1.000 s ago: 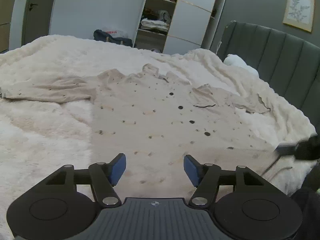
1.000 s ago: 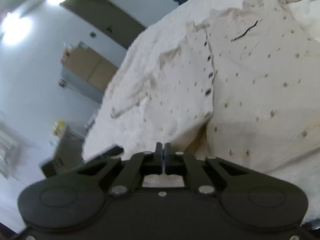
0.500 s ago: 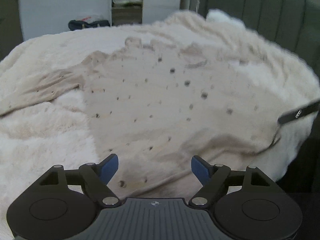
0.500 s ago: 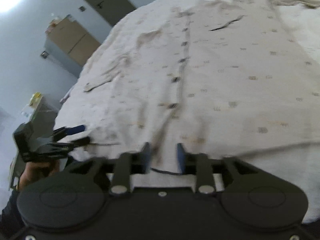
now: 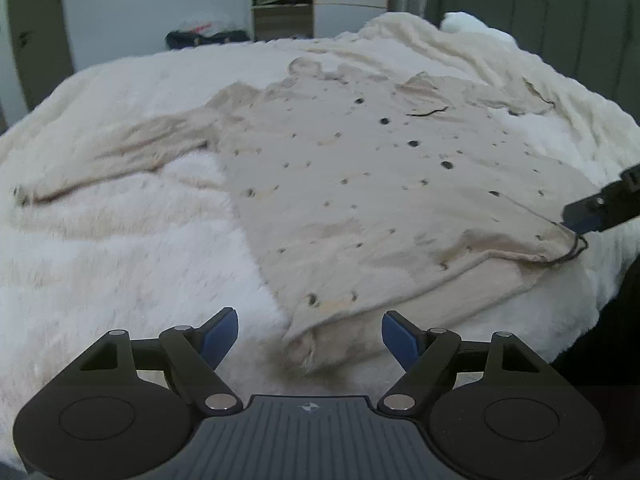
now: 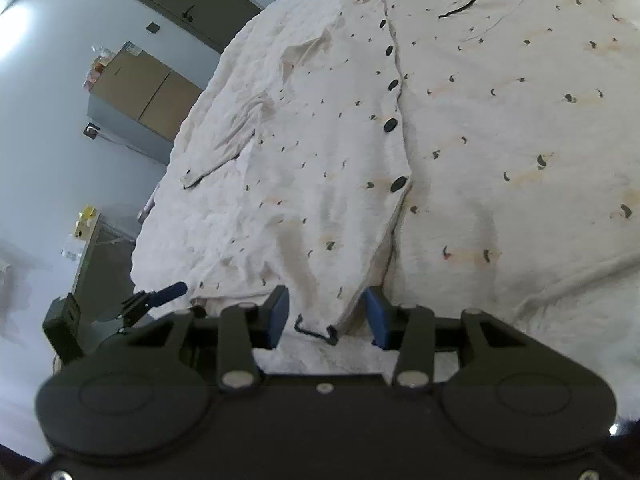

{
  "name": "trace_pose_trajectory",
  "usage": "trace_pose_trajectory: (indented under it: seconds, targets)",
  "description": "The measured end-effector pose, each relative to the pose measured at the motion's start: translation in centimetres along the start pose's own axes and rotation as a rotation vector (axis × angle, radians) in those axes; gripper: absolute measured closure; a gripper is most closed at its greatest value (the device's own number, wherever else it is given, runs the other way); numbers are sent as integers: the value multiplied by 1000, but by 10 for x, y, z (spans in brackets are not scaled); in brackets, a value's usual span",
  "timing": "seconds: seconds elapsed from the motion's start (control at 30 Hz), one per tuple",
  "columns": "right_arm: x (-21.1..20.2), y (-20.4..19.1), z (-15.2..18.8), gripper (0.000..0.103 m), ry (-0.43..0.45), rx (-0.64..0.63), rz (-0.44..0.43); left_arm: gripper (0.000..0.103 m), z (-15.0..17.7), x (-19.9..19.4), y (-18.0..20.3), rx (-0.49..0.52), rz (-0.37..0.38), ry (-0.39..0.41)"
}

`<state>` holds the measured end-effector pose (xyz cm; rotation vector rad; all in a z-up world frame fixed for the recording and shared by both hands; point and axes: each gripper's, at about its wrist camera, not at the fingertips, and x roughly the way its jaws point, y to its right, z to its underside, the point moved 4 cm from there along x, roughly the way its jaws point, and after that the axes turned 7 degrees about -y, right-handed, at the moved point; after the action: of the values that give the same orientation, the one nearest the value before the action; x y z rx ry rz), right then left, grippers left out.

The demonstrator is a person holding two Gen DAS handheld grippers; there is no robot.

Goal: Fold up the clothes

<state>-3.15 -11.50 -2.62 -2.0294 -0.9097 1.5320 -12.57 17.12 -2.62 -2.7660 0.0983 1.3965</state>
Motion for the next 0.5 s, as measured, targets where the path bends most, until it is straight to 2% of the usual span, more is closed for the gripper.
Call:
trace_pose_trajectory:
  seconds: [0.03,0.13,0.17,0.2,0.23,0.27,0.3,0.5]
  targets:
    - [2,-1,1,61,-6,-1,-1,44,1,1,-2,-15,3,-1]
    - [10,-2,4,62,-24,8,6,67,1,5,-4,-35,7,-5]
    - [13,-2,4,63,-24,14,7,80,1,7,-4,-33,2,-6]
    - [15,-1,4,70,-27,17,8,93,1,6,-3,-31,-4,0]
    - [18,-2,4,78,-33,18,12,96,1,5,-1,-28,-11,8]
    - [19,-2,4,95,-36,13,17,97,0,5,0,-25,-17,16]
    - [18,-4,5,98,-36,4,18,99,0,3,1,-22,-22,24]
    - [-14,-5,-3,100,25,-36,18,101,-2,-30,3,16,-106,125]
